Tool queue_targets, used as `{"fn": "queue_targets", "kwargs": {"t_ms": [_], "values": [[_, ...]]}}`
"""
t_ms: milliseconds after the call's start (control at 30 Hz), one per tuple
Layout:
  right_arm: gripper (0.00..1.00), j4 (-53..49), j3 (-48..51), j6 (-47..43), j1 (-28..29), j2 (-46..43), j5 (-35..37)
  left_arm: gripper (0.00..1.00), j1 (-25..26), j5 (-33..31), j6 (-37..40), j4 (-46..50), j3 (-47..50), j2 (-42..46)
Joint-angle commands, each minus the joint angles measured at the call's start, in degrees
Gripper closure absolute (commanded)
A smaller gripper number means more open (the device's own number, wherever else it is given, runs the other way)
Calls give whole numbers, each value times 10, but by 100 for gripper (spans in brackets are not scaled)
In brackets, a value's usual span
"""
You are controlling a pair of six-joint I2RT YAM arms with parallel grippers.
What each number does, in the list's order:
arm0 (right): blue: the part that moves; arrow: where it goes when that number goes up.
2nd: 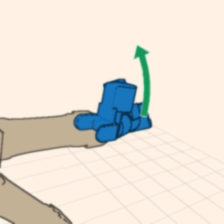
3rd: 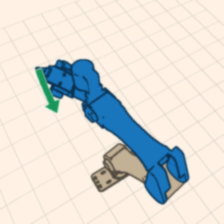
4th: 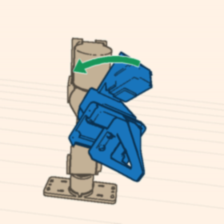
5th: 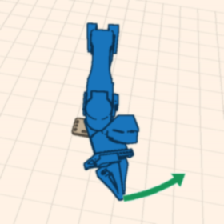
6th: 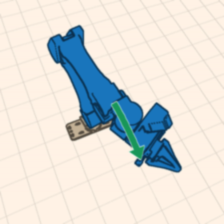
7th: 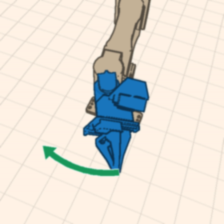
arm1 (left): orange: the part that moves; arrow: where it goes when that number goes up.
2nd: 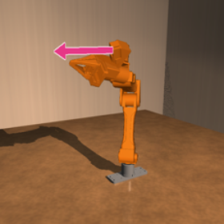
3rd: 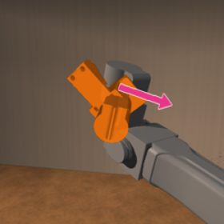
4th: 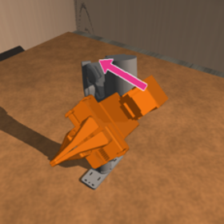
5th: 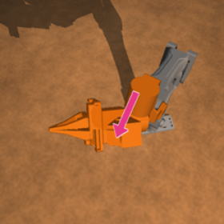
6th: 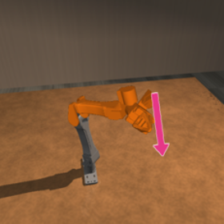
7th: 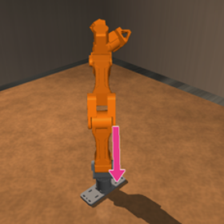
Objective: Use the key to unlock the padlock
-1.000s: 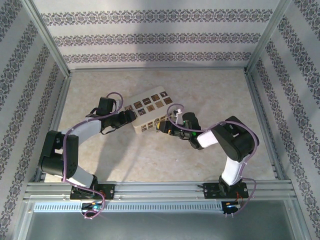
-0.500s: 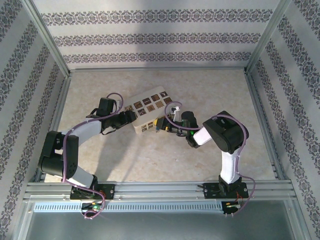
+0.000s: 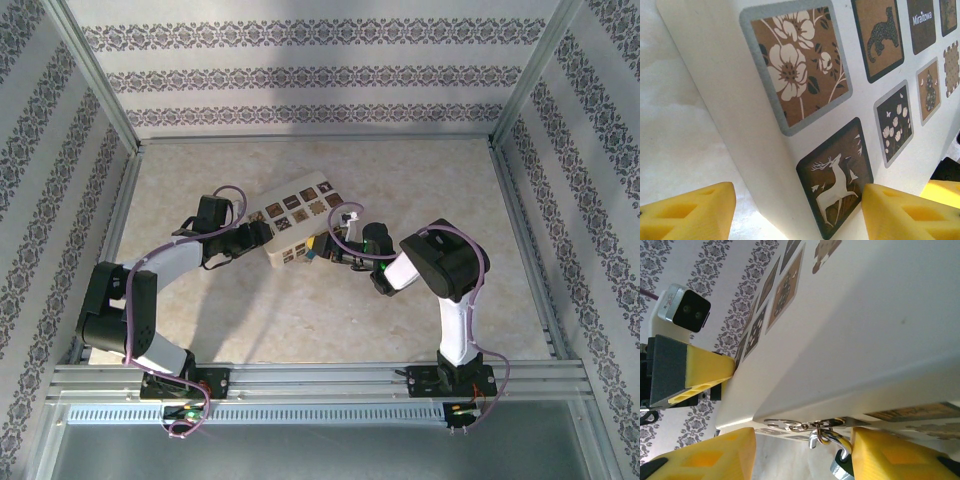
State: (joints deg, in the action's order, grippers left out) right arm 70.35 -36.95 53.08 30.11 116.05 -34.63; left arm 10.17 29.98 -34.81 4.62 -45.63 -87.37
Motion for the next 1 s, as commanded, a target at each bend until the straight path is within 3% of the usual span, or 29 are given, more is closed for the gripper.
{"fn": "queue_targets", "kwargs": {"t_ms": [0, 967], "values": [[51, 37, 4, 22, 2, 2, -33, 33, 13, -11, 3, 46, 17, -8], [85, 36, 17, 41, 7, 14, -13, 34, 14, -18, 5, 51, 16, -3]]}}
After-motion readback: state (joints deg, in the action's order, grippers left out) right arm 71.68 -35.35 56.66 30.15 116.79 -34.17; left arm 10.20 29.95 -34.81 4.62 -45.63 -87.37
